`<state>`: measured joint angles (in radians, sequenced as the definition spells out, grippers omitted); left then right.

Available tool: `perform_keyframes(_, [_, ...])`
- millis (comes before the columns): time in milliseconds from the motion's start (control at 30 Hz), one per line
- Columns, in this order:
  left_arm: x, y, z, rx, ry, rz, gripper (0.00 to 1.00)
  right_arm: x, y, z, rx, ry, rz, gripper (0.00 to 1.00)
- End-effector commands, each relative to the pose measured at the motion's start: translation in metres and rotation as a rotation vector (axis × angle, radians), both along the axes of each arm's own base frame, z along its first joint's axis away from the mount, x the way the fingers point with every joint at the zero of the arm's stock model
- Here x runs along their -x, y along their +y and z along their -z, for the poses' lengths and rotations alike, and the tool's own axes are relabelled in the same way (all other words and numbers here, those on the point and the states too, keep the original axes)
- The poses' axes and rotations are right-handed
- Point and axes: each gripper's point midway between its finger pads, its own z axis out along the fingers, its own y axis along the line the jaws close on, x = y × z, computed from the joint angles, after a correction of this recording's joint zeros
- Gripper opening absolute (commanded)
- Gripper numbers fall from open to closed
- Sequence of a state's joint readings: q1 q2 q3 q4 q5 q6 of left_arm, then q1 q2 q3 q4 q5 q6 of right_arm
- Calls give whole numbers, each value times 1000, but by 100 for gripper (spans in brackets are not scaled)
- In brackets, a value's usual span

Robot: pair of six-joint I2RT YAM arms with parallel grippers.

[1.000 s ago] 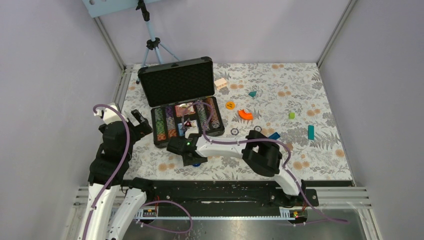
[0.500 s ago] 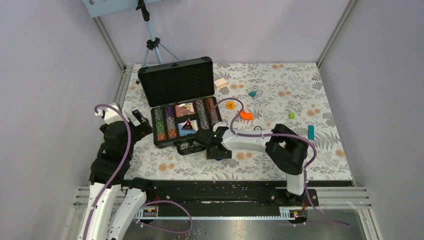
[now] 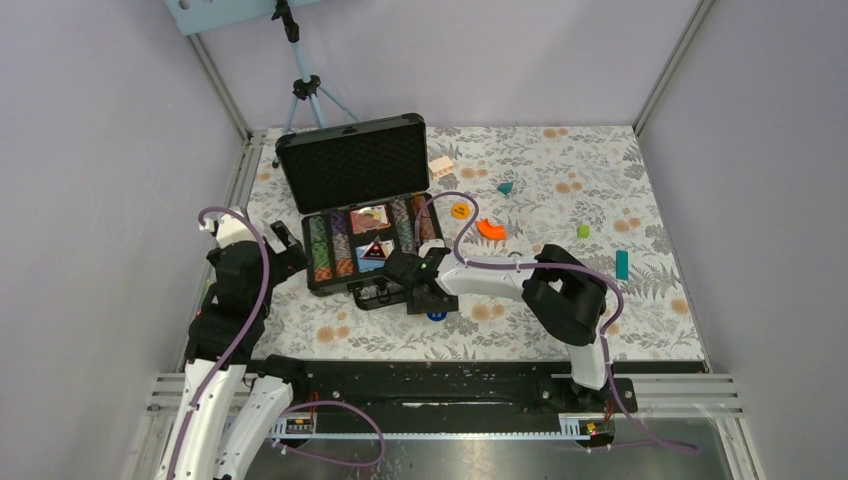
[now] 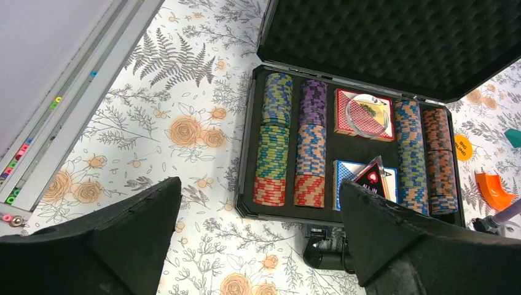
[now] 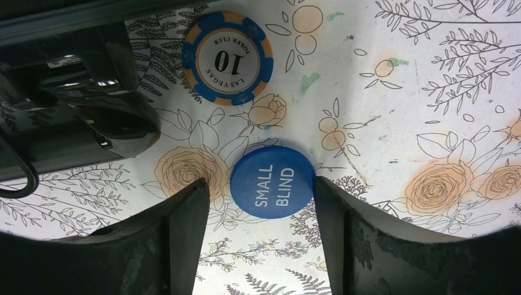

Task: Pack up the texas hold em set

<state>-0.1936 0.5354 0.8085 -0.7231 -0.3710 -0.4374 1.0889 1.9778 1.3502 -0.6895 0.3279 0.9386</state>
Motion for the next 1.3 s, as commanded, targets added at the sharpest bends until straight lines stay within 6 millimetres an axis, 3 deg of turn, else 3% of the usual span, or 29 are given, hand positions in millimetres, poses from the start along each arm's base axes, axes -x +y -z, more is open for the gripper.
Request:
perform_keyframes(0, [-8,-4,-11,6,-50,19,99,12,-37,34,117,63,25,69])
perform_keyframes(367, [-7,-5,-10,3,-48,27,99,20,-58,41,151,83,46,70])
perform_keyframes(1267, [-6,-6,-10,-2,-50,33,99,26,-57,55,131,121,38,59])
